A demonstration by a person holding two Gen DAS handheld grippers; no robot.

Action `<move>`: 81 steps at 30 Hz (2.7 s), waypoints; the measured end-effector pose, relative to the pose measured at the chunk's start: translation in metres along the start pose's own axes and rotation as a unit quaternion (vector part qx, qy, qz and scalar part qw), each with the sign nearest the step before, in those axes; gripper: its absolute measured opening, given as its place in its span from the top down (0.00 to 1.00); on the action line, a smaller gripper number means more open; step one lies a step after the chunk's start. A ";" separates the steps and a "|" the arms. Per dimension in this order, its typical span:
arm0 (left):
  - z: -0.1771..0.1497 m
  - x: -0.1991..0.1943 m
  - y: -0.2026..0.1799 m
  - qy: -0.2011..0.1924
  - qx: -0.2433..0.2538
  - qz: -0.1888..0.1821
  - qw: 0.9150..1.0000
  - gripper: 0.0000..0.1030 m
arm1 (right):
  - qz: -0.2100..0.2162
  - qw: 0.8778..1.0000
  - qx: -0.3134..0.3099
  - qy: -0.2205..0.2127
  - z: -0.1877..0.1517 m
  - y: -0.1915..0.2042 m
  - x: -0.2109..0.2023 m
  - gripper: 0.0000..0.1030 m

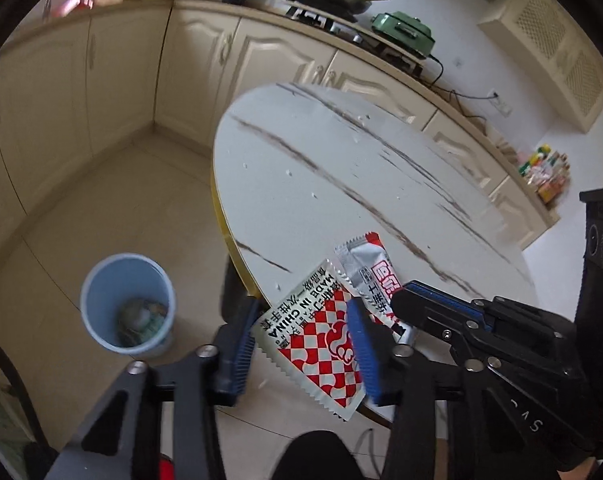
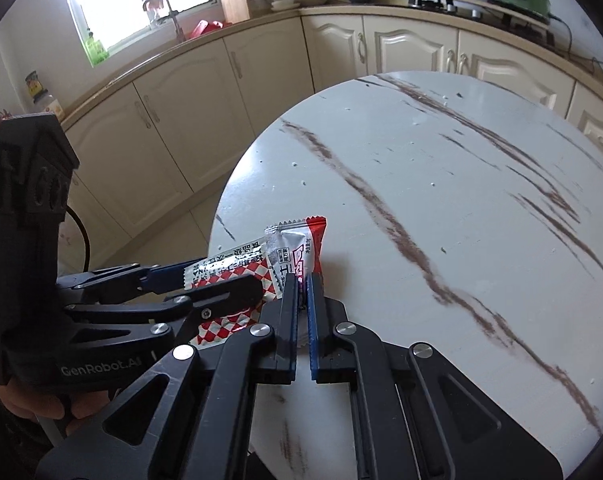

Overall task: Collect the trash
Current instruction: 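Grasp the red checkered wrapper with the left tool while the right tool holds the bar wrapper, then carry both wrappers over the blue bucket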

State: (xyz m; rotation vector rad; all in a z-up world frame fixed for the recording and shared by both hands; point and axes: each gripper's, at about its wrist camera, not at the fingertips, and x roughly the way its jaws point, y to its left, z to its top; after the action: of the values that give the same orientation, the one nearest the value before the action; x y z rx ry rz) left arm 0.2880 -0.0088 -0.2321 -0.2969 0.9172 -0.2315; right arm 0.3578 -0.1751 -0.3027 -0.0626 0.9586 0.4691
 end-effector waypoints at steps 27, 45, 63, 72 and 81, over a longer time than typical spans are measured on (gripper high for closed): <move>-0.014 -0.018 0.018 0.016 -0.070 -0.041 0.997 0.45 | -0.028 0.998 0.042 -0.029 -0.026 0.015 -0.014 0.95; -0.023 -0.057 -0.007 -0.032 0.005 -0.054 0.998 1.00 | -0.010 0.998 0.051 -0.046 -0.032 0.031 -0.012 0.95; -0.022 -0.095 -0.017 -0.097 0.053 -0.041 0.993 1.00 | -0.016 0.993 0.059 -0.098 -0.005 0.028 -0.036 0.96; -0.015 -0.129 0.034 -0.133 0.036 -0.016 0.990 1.00 | 0.009 0.993 0.025 -0.111 0.042 0.067 -0.022 0.96; -0.019 -0.146 0.129 -0.133 -0.020 0.035 0.990 1.00 | 0.063 0.994 -0.034 -0.081 0.098 0.156 0.061 0.96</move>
State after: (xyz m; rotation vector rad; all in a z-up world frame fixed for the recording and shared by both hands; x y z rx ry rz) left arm 0.1959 0.1559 -0.1794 -0.3226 0.6670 -0.1050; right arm 0.3984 0.0124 -0.2711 -0.0247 0.7894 0.6145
